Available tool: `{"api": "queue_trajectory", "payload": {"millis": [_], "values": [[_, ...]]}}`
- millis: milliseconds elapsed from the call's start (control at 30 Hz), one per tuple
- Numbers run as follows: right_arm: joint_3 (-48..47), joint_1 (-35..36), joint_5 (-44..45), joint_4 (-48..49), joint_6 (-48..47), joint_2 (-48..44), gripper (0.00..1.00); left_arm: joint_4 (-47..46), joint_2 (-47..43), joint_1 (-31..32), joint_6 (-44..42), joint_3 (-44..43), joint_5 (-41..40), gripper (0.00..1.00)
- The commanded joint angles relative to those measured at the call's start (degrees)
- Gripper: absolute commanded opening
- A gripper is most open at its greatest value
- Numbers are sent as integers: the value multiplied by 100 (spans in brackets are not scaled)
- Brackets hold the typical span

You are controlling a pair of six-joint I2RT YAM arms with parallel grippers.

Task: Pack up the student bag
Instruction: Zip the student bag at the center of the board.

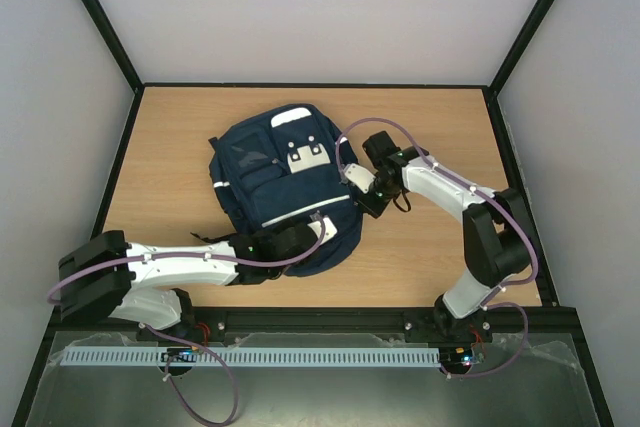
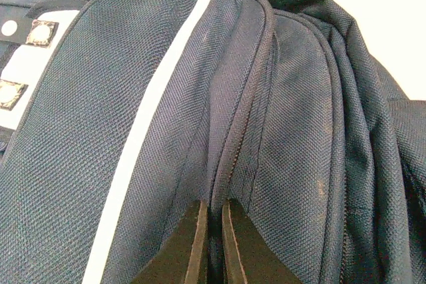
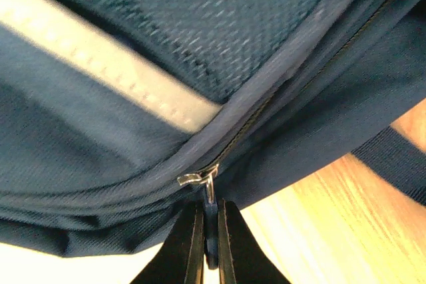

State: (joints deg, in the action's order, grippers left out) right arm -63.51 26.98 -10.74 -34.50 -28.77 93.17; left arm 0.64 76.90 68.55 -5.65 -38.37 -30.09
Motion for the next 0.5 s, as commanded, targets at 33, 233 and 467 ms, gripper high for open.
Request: {"api": "queue_trajectory", "payload": {"millis": [33, 233, 467], "values": [[-400, -149, 602, -66, -13, 476, 1, -306, -289, 297, -105, 173, 177, 2], [-755, -149, 579, 153, 96, 819, 1, -345, -405, 329, -88, 246, 137, 2], [-764, -149, 694, 471, 252, 843, 3, -380, -374, 326, -80, 275, 82, 2]]}}
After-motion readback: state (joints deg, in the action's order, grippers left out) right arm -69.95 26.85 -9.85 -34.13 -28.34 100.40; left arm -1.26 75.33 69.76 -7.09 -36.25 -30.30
